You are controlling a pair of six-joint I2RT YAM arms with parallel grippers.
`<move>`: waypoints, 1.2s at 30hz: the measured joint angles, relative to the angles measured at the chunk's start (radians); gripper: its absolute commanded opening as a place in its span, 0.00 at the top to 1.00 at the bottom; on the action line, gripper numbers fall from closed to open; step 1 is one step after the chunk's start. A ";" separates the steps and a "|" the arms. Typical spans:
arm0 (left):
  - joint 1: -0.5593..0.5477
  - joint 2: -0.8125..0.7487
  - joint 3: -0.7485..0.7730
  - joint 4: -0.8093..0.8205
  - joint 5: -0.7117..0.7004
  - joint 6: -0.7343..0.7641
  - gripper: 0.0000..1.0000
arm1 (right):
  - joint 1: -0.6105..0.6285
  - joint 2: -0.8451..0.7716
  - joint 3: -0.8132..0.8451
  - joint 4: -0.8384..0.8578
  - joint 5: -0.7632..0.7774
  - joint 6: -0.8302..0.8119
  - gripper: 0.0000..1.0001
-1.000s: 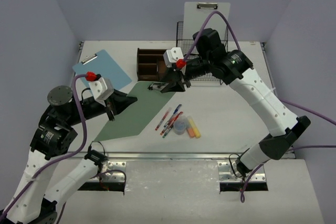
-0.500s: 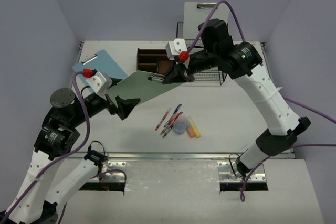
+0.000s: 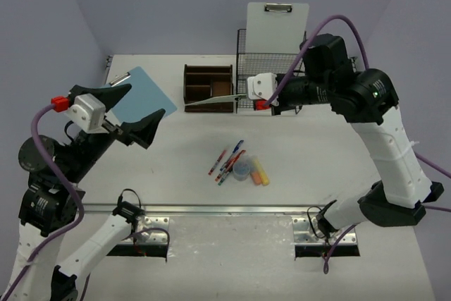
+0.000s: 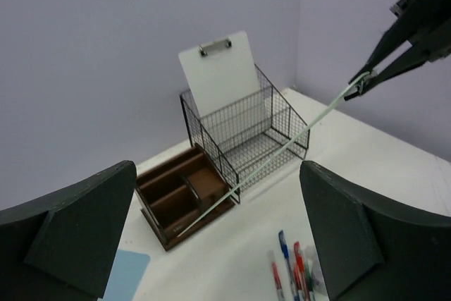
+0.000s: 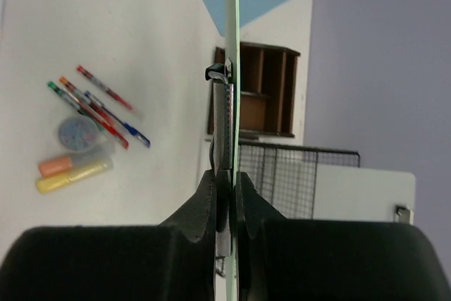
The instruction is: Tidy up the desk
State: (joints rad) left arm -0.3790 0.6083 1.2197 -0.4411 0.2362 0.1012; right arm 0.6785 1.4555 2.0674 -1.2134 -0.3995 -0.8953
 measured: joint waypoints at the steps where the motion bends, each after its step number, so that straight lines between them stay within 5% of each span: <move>1: 0.000 -0.009 0.007 0.017 -0.012 0.002 0.00 | 0.000 -0.017 0.000 -0.011 0.033 -0.019 1.00; 19: 0.000 -0.044 -0.144 0.049 -0.056 0.009 0.00 | -0.006 -0.065 -0.008 0.005 0.488 -0.341 1.00; 36: 0.000 -0.061 -0.174 0.044 -0.044 0.010 0.00 | -0.180 0.147 0.027 0.015 0.499 -0.330 1.00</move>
State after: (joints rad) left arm -0.3787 0.5476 1.0456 -0.3968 0.1921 0.1112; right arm 0.4983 1.6029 2.0948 -1.1984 0.0995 -1.2250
